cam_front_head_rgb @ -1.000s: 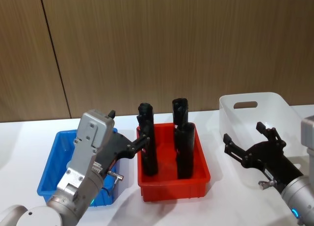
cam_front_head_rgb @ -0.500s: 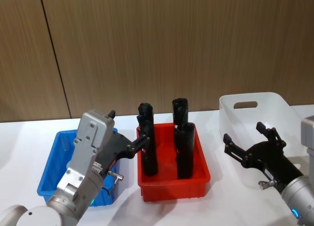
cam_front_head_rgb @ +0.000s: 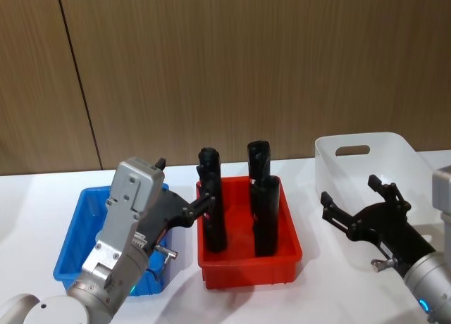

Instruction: Pick the cotton swabs from the blue box and place them into the white box.

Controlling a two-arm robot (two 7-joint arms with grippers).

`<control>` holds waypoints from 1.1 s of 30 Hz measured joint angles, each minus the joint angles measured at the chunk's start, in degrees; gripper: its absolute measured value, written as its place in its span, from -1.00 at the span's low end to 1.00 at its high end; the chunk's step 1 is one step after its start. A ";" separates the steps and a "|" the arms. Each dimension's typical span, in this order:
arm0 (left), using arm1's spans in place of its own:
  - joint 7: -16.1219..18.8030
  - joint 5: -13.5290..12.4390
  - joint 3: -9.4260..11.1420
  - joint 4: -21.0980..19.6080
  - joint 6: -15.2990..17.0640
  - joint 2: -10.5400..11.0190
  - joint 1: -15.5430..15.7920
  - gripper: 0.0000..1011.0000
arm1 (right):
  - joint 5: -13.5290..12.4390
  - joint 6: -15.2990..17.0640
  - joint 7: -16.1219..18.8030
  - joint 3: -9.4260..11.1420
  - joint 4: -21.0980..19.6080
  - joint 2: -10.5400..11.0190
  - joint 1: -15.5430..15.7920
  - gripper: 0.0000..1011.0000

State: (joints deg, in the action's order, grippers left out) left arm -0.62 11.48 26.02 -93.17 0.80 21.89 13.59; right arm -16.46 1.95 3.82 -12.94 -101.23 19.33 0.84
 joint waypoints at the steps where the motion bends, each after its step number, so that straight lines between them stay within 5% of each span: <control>1: 0.00 0.00 0.00 0.00 0.00 0.00 0.00 0.99 | 0.00 0.00 0.00 0.00 0.00 0.00 0.00 0.98; 18: 1.35 1.05 0.00 1.24 2.04 -1.40 0.52 0.99 | 0.00 0.00 0.00 0.00 0.00 0.00 0.00 0.98; 33: 8.84 4.49 -1.03 3.20 8.94 -3.29 1.24 0.99 | 0.00 0.00 0.00 0.00 0.00 0.00 0.00 0.98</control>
State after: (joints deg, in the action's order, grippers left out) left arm 8.21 15.97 24.99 -89.97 9.73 18.60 14.83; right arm -16.46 1.95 3.83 -12.94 -101.23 19.33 0.84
